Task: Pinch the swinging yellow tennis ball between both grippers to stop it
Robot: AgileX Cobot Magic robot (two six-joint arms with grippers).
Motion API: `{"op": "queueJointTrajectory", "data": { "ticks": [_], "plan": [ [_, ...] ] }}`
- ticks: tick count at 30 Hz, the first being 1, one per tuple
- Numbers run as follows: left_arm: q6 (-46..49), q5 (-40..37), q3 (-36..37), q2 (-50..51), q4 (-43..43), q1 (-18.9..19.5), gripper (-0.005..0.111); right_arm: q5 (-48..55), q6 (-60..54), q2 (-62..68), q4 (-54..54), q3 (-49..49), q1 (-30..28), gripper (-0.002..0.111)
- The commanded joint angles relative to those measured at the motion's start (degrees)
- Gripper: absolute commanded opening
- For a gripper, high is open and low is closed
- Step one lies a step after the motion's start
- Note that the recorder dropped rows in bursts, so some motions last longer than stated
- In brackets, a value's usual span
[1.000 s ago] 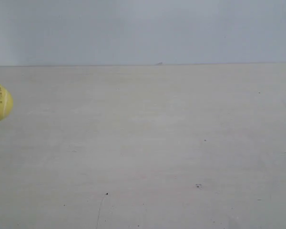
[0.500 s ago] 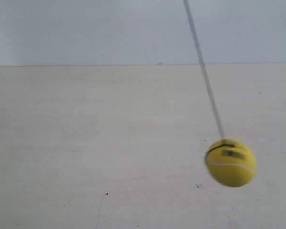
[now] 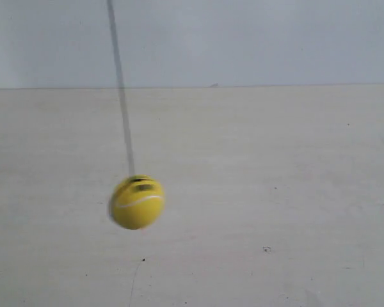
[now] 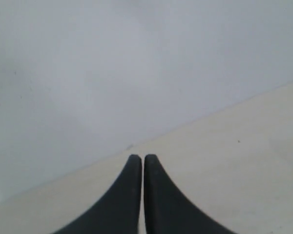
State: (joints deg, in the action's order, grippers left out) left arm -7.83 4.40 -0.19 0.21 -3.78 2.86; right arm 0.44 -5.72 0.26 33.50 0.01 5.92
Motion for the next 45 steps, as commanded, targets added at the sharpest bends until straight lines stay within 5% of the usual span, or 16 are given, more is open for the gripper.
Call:
{"op": "queueJointTrajectory", "data": {
  "ticks": [1, 6, 10, 15, 23, 30, 33, 45],
  "plan": [
    [-6.3, 1.9, 0.2, -0.2, 0.4, -0.1, 0.005, -6.2, 2.9, -0.3, 2.0, 0.0, -0.1, 0.0],
    [-10.3, 2.0, 0.2, -0.2, 0.4, -0.1, 0.005, -6.8, 7.4, -0.3, 2.1, 0.0, -0.1, 0.0],
    [-10.8, 2.1, 0.2, -0.2, -0.4, -0.1, 0.005, -7.8, -0.2, -0.3, -0.3, 0.0, -0.1, 0.0],
    [-11.9, 13.7, 0.2, 0.1, -8.2, -0.1, 0.005, -12.4, -0.8, -0.3, -4.7, 0.0, -0.1, 0.0],
    [-20.6, 18.9, -10.1, 18.3, -16.9, -0.1, 0.005, -11.4, 6.8, 3.5, -10.3, -7.5, -0.1, 0.0],
    [-33.5, 21.7, -17.3, 31.3, -35.7, -0.1, 0.005, -9.2, 16.0, 17.8, -23.4, -16.5, -0.1, 0.0],
    [-42.6, 24.4, -19.9, 40.1, -50.0, -0.1, 0.005, -9.9, 19.0, 31.8, -32.2, -20.8, -0.1, 0.0],
    [-46.2, 39.6, -21.5, 57.9, -73.4, -0.1, 0.005, -24.1, 20.2, 56.5, -67.3, -21.4, 9.5, 0.0]
  ]
}}
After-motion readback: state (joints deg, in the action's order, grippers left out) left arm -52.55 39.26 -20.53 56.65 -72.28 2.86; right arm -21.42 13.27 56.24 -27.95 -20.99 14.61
